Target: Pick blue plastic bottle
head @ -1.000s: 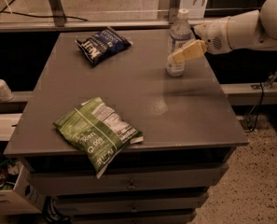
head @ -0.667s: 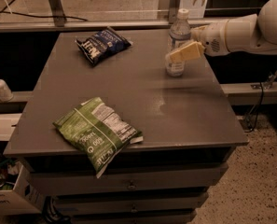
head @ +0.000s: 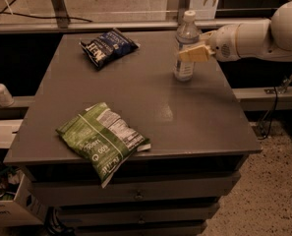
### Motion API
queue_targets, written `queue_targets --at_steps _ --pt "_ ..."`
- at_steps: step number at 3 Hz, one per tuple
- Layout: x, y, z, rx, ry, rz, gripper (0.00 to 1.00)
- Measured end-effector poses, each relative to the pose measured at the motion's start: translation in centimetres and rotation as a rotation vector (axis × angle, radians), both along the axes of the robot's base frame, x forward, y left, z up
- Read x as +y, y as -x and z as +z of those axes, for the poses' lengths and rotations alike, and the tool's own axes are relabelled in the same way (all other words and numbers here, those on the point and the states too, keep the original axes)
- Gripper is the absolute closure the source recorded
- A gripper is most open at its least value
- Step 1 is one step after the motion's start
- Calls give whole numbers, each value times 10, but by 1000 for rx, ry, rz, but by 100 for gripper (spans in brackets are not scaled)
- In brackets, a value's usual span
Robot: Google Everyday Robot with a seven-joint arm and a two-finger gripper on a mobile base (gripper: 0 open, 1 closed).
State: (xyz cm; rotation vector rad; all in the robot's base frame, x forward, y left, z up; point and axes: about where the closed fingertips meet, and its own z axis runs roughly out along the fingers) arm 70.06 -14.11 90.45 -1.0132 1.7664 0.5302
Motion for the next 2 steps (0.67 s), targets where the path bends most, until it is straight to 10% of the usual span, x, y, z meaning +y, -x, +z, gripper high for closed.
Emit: queue_targets --at_steps 2 --pt "7 1 10 0 -37 25 100"
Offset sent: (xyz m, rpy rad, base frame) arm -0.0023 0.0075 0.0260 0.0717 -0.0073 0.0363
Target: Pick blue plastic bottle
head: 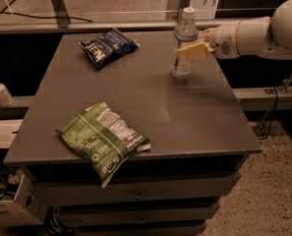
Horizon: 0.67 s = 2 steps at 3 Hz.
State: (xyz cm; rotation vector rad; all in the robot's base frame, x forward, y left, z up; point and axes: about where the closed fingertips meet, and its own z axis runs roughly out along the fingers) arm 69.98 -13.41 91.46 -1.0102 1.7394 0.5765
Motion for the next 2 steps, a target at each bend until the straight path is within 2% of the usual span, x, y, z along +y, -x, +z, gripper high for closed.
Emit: queue_targets --at_steps 1,2 --pt "7 -1 20 -1 -43 12 100" --pt "12 2 63 -10 -119 17 100"
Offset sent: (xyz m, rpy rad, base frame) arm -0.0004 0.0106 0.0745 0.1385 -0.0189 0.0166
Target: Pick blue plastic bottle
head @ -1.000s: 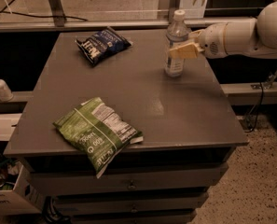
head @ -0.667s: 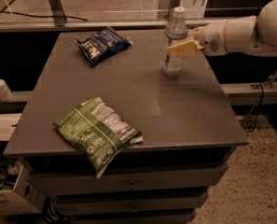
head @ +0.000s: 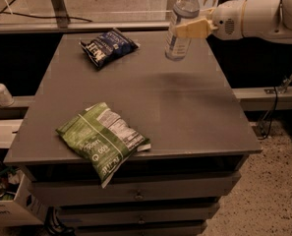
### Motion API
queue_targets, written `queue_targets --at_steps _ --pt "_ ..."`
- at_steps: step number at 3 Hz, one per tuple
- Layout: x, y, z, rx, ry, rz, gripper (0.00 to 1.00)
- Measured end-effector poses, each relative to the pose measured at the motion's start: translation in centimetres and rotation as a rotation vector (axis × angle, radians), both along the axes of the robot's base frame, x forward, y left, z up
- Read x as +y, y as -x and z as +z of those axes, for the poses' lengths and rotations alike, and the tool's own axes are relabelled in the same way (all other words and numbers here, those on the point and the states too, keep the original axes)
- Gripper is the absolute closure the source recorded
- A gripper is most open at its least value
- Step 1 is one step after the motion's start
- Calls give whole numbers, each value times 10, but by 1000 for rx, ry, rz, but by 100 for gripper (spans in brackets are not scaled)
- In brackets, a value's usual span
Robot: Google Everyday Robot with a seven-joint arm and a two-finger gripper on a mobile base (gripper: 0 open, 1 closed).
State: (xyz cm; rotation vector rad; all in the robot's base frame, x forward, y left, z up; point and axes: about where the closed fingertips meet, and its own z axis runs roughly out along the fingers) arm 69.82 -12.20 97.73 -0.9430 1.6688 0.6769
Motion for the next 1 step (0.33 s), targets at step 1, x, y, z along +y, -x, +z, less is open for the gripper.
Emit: queue_targets --at_steps 1 --pt "0 0 1 0 -2 0 100"
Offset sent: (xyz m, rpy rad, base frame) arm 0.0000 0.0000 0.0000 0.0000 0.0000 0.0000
